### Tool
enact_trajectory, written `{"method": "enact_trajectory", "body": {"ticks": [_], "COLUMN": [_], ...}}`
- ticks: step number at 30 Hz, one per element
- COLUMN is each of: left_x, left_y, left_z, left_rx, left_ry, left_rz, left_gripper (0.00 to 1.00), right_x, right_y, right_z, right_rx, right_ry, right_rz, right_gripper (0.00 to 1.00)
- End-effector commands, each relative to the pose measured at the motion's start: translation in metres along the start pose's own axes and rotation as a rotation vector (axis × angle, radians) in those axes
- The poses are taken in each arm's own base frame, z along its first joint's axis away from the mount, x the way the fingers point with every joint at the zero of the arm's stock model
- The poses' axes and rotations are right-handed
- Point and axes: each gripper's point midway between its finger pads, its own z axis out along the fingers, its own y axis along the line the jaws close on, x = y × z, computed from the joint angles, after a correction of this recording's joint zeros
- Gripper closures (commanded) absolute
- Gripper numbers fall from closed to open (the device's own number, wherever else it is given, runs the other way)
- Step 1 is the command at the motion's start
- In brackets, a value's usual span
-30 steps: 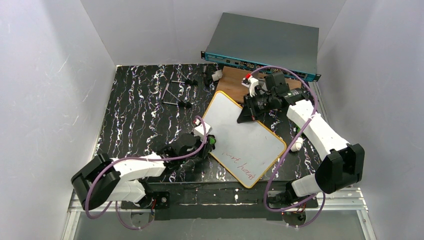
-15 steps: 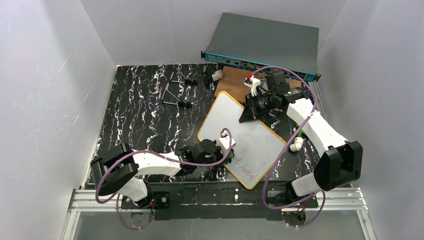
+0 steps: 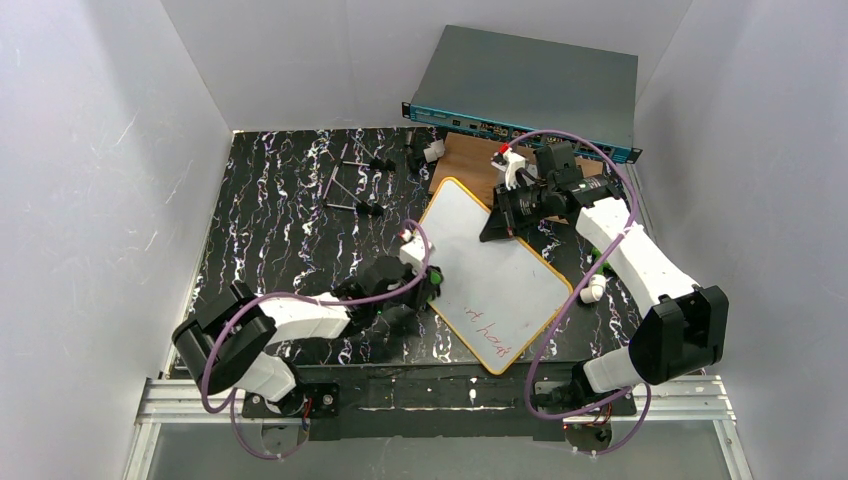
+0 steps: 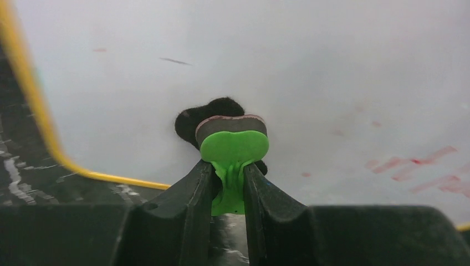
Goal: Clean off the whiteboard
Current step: Erase the whiteboard at the center of the board.
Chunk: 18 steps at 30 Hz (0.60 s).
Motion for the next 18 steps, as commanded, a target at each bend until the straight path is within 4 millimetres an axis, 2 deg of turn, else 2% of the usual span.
{"method": "enact_trajectory", "body": {"ticks": [1,5,14,16,18], "left_x": [-0.025,-0.026,-0.018,-0.018,-0.020], "left_y": [0.019,-0.011,-0.104,-0.112,-0.112], "left_z": [-0.002,0.003,0.016,0.020,0.021], "left_rx": [-0.031,0.103,0.295,0.301,0.289], "left_ry": [-0.096,-0.116,-0.079,-0.080,-0.089], "left_rz": [-0.055,-0.001,0.202,0.213,0.209], "left_gripper": [1.00,1.00,1.00,1.00,1.00], "right_x": [-0.017,-0.016,-0.016,-0.016,-0.016], "right_y": [0.024,0.024,0.024,0.024,0.025], "right_z": [0.001,0.002,0.003,0.003,0.002], "right_rx": [-0.096,-0.097,-0.101,-0.102,-0.104], "right_ry": [-0.074,-0.070,-0.066,-0.068,-0.068], "right_rz": [-0.142,-0.138,-0.135,-0.137,-0.137], "right_gripper": [0.99,0.99,0.99,0.99,0.99]}}
